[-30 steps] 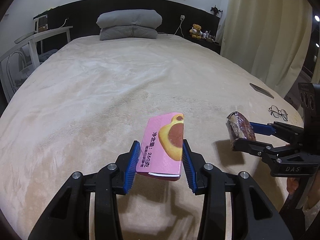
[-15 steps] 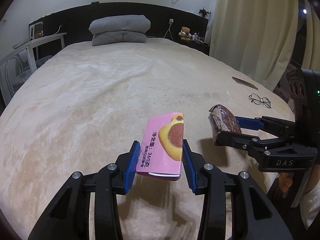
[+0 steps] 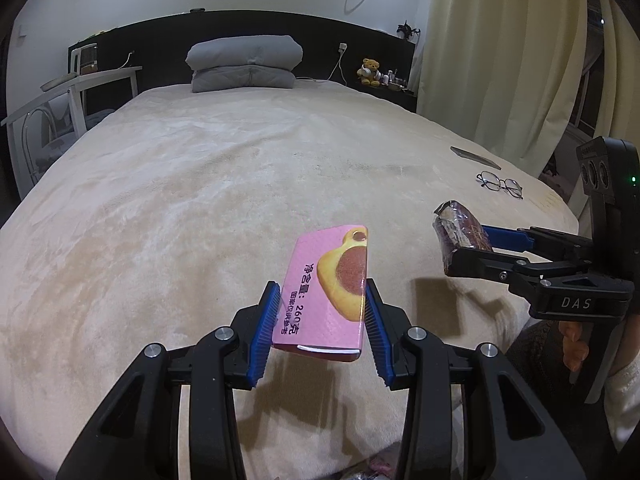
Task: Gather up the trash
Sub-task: 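Carry the pink box and brown-red packet off the bed edge over the bag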
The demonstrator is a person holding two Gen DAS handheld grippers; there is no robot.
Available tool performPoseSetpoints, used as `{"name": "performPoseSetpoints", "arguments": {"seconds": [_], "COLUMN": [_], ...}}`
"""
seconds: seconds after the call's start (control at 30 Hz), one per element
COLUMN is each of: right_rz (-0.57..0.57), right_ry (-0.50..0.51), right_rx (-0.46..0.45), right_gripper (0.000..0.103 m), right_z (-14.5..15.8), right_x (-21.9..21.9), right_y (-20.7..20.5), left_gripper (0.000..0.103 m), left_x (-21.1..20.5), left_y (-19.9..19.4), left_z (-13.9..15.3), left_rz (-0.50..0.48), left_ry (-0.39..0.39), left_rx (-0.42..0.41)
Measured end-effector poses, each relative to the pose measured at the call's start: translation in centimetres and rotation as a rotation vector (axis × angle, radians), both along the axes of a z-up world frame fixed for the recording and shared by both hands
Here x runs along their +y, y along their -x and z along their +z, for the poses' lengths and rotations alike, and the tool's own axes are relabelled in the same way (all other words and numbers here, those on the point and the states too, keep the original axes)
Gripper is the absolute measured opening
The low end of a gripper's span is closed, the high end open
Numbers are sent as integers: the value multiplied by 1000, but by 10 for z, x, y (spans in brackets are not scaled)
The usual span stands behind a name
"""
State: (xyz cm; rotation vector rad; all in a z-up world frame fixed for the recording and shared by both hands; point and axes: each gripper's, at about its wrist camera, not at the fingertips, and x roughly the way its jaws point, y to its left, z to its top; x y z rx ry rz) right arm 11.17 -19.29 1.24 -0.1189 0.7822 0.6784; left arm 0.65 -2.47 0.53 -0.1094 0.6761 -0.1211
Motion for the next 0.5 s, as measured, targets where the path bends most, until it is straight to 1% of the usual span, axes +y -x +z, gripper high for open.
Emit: {"name": "performPoseSetpoints", "arguments": {"seconds": [0.27,0.5], "right_rz": [5,22], "right_ry": [13,26], "right_rx": [-17,-18], "right_gripper": [69,69], "right_z": [-3,-9], "right_x": [-17,-26], "right_y": [41,77], "left_gripper": [42,42], "left_x": [-18,-34], "left_y": [44,73], "left_z": [-8,-11], "left_rz": [-15,-18], "left_ry": [23,32], "left_rx": [1,-4]}}
